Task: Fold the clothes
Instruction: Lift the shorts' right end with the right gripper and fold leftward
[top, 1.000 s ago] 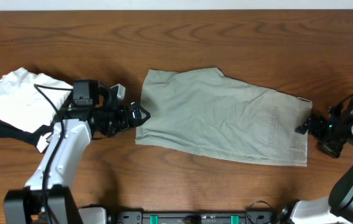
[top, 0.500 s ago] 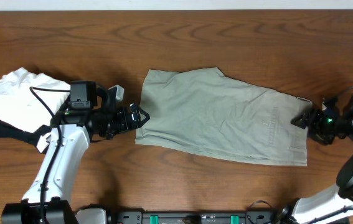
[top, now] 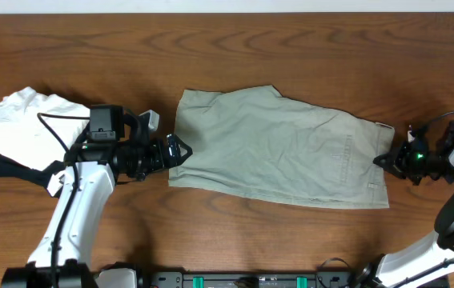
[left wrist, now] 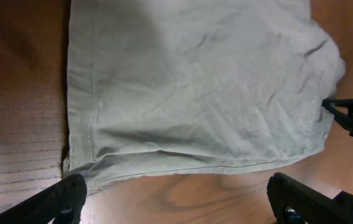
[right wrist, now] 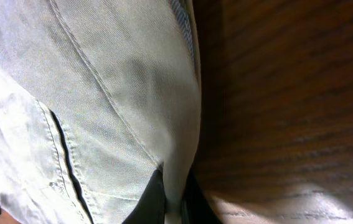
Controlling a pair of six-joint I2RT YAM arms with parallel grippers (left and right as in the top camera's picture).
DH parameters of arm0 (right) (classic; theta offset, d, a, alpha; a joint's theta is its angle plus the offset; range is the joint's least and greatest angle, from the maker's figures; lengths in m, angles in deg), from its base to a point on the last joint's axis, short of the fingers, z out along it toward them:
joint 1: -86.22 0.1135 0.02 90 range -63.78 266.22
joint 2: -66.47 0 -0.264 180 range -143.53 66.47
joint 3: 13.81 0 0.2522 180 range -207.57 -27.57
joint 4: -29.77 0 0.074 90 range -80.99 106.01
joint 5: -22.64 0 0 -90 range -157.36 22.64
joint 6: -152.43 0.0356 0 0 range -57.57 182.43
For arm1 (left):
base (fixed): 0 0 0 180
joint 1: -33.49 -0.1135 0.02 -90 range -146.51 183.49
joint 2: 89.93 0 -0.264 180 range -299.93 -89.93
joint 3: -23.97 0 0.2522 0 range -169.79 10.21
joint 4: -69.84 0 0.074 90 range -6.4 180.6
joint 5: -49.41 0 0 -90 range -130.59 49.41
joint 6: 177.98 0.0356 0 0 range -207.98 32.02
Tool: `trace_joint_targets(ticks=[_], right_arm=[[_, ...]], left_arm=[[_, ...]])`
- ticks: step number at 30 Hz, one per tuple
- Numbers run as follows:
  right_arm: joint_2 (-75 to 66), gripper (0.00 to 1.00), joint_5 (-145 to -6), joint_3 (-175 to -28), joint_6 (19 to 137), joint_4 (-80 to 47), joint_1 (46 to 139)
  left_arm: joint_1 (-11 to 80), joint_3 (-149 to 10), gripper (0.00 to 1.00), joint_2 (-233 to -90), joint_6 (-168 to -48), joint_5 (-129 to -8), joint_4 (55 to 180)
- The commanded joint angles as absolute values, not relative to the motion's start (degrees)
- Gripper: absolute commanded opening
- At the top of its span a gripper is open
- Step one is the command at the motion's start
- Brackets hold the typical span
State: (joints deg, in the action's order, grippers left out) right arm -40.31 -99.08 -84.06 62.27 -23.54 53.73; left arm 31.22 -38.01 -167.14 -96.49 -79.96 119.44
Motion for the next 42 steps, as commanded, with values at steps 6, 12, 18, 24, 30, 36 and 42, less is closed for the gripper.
trace_joint_targets(ticks=[6,12,18,24,30,36,42], right_arm=[[-27.3,0.01,-85.4,-89.6,66.9,-29.9,53.9],[-19.8,0.01,-80.8,-99.5,66.6,-39.2,54.1],[-18.1,0.01,-81.7,-107.3,66.6,-47.2,60.3],[-18.4,0.01,-81.6,-108.6,71.5,-46.8,75.4],[-21.0,0.01,-78.9,-108.5,79.7,-39.6,91.1],[-28.5,0.01,-74.7,-108.5,82.8,-32.0,103.3],[-36.2,0.01,-74.7,-108.6,82.7,-26.2,110.2]], left_arm=[[31.0,-37.8,0.95,-158.3,-95.5,-79.4,120.7],[31.0,-37.8,0.95,-152.9,-95.7,-73.8,123.9],[31.0,-37.8,0.96,-149.8,-95.7,-66.8,127.1],[31.0,-37.8,0.96,-149.7,-95.7,-66.7,127.9],[31.0,-37.8,0.96,-149.7,-95.7,-66.7,129.2],[31.0,-37.8,0.96,-149.7,-95.7,-66.7,130.3],[31.0,-37.7,0.96,-149.7,-95.7,-66.7,130.8]])
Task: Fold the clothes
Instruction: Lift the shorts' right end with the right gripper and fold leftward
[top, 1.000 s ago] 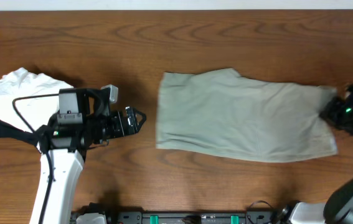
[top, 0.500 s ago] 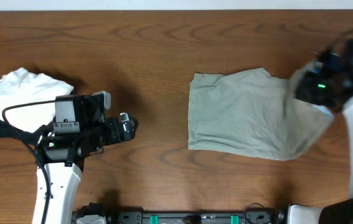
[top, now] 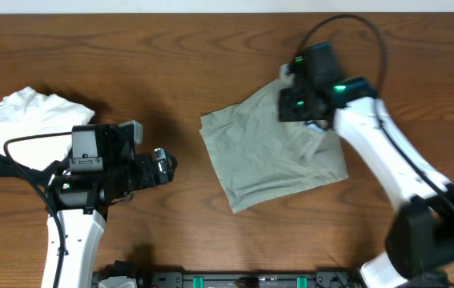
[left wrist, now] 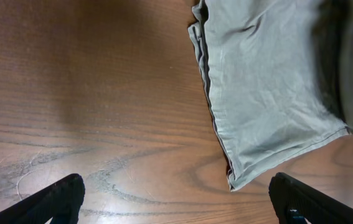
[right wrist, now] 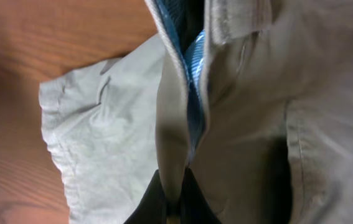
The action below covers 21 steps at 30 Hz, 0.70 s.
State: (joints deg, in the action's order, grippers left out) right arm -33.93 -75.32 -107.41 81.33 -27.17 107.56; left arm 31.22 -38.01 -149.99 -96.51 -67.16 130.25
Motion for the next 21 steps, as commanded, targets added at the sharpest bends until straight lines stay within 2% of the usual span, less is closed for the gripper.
trace_joint_targets(ticks=[1,11,21], right_arm=[[-36.8,0.01,-74.6,-108.6,82.8,-25.9,110.7],[-35.1,0.01,-76.4,-109.2,77.3,-25.1,111.1],[-23.0,0.01,-59.2,-117.1,79.1,-35.0,103.2]], left_arm=[[31.0,-37.7,0.97,-149.7,-95.7,-66.6,130.9],[31.0,-37.6,0.97,-149.7,-95.7,-66.6,131.3],[31.0,-37.6,0.97,-149.7,-95.7,-66.6,131.3]])
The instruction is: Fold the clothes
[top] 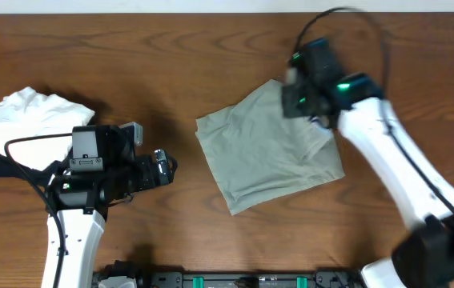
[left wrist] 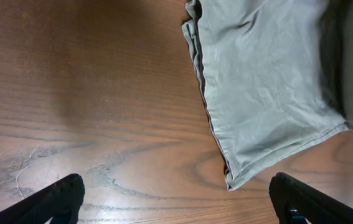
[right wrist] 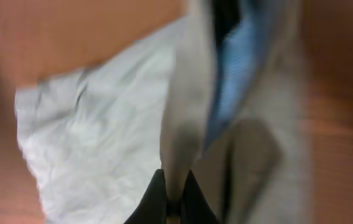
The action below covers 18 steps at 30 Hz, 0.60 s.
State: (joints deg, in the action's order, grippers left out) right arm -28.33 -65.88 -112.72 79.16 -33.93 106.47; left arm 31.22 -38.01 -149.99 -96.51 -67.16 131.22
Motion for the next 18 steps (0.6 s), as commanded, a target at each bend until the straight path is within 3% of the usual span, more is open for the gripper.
trace_joint_targets(ticks=[1,7,18], right_arm=[[-21.9,0.01,-58.8,-118.1,79.1,-36.2,101.7],[-18.5,0.01,-61.6,-120.5,74.7,-40.3,97.4],[-19.0,0.01,-61.8,-120.5,73.9,-41.9,102.8]], left_arm=[[31.0,-37.6,0.97,-149.7,-95.7,-66.6,131.3],[31.0,-37.6,0.97,-149.7,-95.7,-66.6,131.3],[31.0,-37.6,0.97,-149.7,-95.7,-66.7,131.6]])
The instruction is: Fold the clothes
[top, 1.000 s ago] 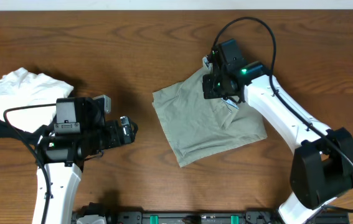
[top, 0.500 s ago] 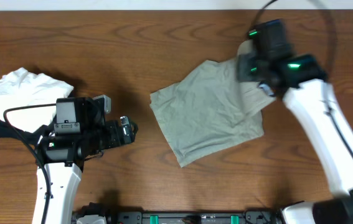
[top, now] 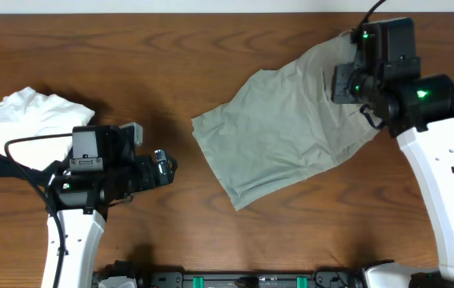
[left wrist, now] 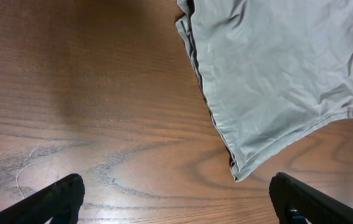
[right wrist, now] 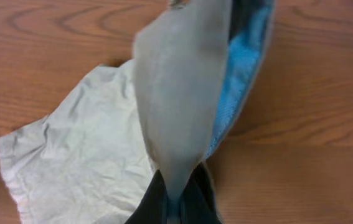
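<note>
Pale green shorts (top: 279, 136) lie across the middle of the table, their right part lifted off the wood. My right gripper (top: 347, 80) is shut on that lifted waistband edge at the back right; in the right wrist view the cloth (right wrist: 182, 93) hangs from the pinched fingertips (right wrist: 175, 208), its blue lining showing. My left gripper (top: 162, 164) stands open above bare wood left of the shorts, apart from them. The left wrist view shows the shorts' near corner (left wrist: 238, 171) and both spread fingers (left wrist: 58, 196).
A crumpled white garment (top: 30, 116) lies at the far left over a dark cloth. The table's near edge carries a black rail (top: 235, 280). Bare wood lies in front of the shorts.
My right gripper has moved right and back with the waistband, from over the shorts' middle to the back right. The shorts are spread wider. The left arm has not moved.
The shorts lay flat and long, with my left gripper at their left end and my right gripper shut on the right end. Then the right end was over the left half and my left gripper was away. Now the right end is lifted back rightward.
</note>
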Controlling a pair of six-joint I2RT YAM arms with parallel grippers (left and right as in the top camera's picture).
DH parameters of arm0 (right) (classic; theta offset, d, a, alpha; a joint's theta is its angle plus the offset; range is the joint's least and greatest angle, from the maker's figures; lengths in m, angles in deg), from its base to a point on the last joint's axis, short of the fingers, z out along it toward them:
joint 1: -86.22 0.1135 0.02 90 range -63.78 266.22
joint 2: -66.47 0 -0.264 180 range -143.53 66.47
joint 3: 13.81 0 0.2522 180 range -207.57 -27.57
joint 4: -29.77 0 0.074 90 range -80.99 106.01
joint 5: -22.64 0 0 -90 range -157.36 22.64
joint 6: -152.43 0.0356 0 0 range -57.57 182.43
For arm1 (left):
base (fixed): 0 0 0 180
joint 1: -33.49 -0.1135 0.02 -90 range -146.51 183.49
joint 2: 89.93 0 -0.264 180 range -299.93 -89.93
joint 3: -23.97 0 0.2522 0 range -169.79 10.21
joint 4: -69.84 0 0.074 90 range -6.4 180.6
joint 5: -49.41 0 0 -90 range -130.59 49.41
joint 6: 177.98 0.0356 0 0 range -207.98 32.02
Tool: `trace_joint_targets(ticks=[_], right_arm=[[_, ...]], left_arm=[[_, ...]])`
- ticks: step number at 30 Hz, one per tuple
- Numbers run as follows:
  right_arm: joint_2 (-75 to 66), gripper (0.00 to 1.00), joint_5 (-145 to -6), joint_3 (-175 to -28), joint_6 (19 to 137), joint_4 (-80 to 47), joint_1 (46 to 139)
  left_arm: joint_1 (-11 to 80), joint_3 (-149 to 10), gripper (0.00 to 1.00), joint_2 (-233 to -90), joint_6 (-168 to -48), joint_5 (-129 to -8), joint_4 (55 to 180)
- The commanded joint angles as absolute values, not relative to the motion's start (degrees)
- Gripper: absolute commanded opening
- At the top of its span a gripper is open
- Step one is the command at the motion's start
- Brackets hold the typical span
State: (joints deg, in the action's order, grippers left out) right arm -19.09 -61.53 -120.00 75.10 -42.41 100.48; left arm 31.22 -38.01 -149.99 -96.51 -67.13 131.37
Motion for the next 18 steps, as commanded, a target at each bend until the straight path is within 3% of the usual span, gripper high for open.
trace_joint_targets(ticks=[1,18], right_arm=[[-19.0,0.01,-61.8,-120.5,73.9,-41.7,103.9],[-33.2,0.01,-66.7,-120.5,73.9,-39.5,123.5]], left_arm=[[31.0,-37.6,0.97,-149.7,-95.7,-66.6,131.6],[31.0,-37.6,0.97,-149.7,-95.7,-66.6,131.6]])
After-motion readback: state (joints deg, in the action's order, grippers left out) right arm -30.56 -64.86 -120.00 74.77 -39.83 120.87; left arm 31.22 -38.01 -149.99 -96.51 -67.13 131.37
